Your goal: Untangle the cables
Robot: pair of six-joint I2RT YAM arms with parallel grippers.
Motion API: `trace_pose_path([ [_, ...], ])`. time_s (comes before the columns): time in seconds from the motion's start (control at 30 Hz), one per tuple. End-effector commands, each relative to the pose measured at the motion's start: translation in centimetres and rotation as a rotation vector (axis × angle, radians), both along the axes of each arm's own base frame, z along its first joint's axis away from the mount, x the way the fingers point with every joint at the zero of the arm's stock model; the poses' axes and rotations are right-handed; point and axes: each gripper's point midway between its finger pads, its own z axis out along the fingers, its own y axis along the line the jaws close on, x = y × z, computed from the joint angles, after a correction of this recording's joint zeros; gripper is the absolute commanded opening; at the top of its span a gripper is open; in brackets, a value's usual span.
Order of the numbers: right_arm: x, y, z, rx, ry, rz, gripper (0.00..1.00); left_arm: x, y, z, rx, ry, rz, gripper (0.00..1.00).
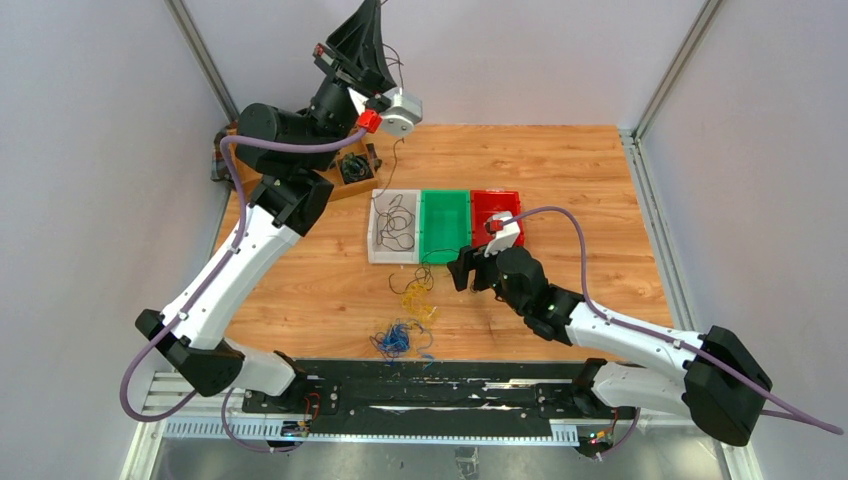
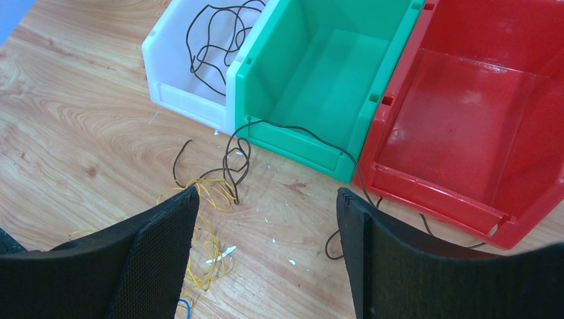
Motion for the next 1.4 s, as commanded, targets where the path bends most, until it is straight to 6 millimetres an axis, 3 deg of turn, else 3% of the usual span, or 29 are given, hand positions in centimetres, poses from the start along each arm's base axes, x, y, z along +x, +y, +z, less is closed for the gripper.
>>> trace_pose_path([
  [0.0, 0.3, -0.6, -0.3, 0.010, 0.014, -0.028, 0.75, -0.8, 0.3, -0.3, 0.010, -0.031, 0.007, 0.00],
  [0.33, 0.2, -1.4, -0.3, 0.011, 0.013, -0.052, 0.74, 3.2, -2.2, -8.3, 0.117, 0.124, 0.026, 0.00],
  [0.57, 0.0, -1.9, -0.7, 0.012, 0.018, -0.062, 0.74, 5.3, -3.2, -11.1, 0.159, 0.171, 0.057, 0.00],
  [0.63, 0.1, -1.9, -0.8, 0.015, 0.018, -0.064, 0.74, 5.9, -3.4, -12.7, 0.187, 0.197, 0.070, 0.00],
  [0.8, 0.2, -2.2, -0.5, 0.018, 0.017, -0.072, 0.74, 7.5, -3.5, -19.9, 0.270, 0.513, 0.072, 0.00],
  [1.03, 0.7, -3.3, -0.2, 0.025, 0.017, -0.099, 0.74, 5.9, -2.3, -30.6, 0.350, 0.874, 0.056, 0.01],
  [1.17, 0.9, -3.6, -0.2, 0.027, 0.020, -0.108, 0.74, 6.1, -1.4, -34.6, 0.400, 0.979, 0.113, 0.00],
  [1.37, 0.9, -3.8, -0.7, 0.024, 0.039, -0.117, 0.74, 7.4, 0.1, -38.3, 0.458, 1.054, 0.190, 0.00],
])
